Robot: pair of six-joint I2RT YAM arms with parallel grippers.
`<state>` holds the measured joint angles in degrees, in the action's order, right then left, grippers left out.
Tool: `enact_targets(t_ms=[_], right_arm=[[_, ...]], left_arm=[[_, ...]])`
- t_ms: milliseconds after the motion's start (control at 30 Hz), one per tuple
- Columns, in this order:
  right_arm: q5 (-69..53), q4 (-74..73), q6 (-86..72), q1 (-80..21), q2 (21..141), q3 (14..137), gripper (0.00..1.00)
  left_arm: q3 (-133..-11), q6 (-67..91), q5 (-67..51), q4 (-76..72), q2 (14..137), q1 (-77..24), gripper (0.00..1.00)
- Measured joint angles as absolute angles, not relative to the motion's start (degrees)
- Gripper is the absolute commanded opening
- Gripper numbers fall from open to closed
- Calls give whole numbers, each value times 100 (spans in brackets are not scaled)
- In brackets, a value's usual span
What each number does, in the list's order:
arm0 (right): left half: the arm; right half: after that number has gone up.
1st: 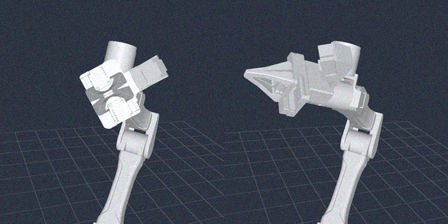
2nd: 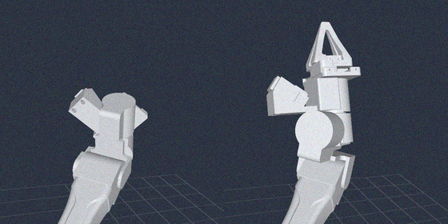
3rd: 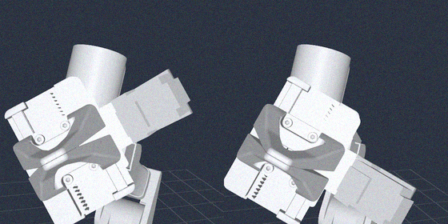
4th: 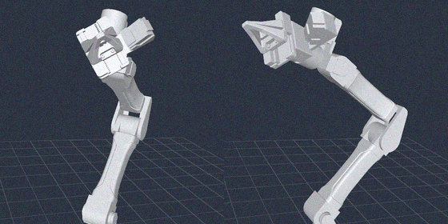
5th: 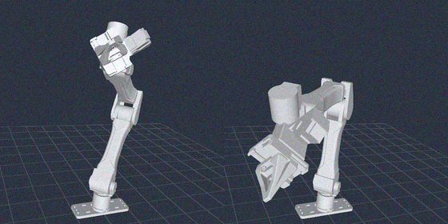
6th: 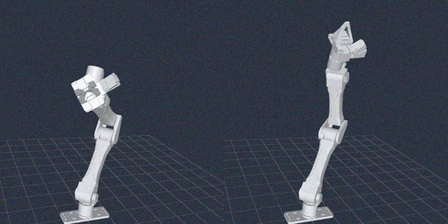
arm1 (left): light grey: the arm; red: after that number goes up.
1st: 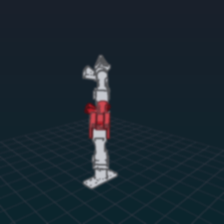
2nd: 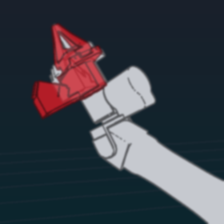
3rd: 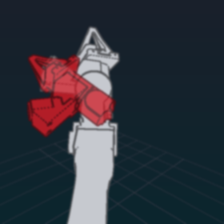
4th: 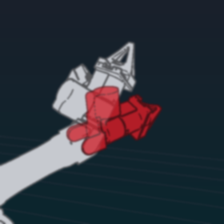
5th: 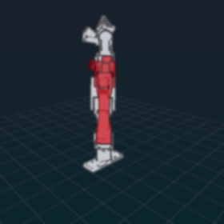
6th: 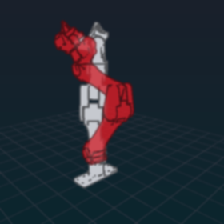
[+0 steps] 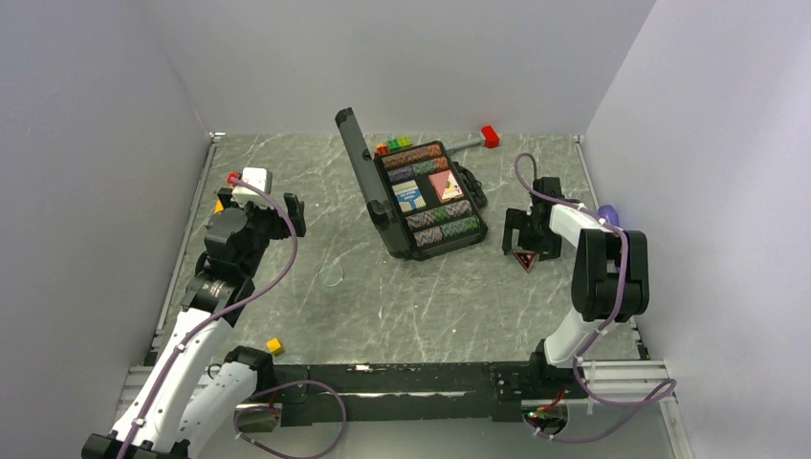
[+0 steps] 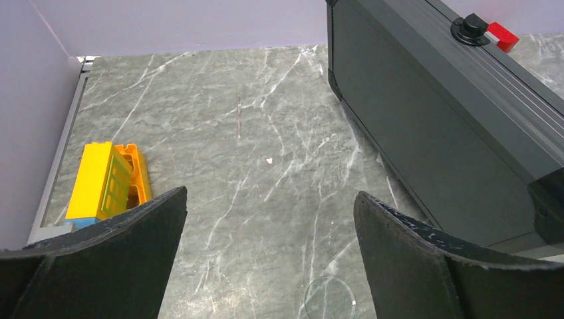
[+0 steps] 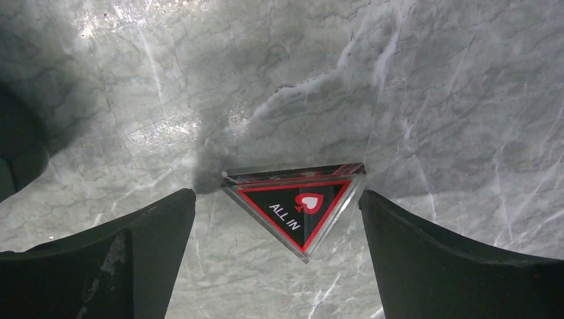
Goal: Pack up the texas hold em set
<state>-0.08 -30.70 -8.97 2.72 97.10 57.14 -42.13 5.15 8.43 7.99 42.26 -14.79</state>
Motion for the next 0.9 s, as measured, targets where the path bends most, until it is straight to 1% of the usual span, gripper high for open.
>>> enact_targets(t_ms=[633, 900], right_arm=[[-78, -3094, -701, 458, 9867, 5854, 88], [-75, -3107, -648, 480, 9918, 5905, 80]], left_arm=[[-4213, 515, 845, 799, 4274, -1479, 99], [-4213, 517, 845, 799, 4274, -1479, 99]])
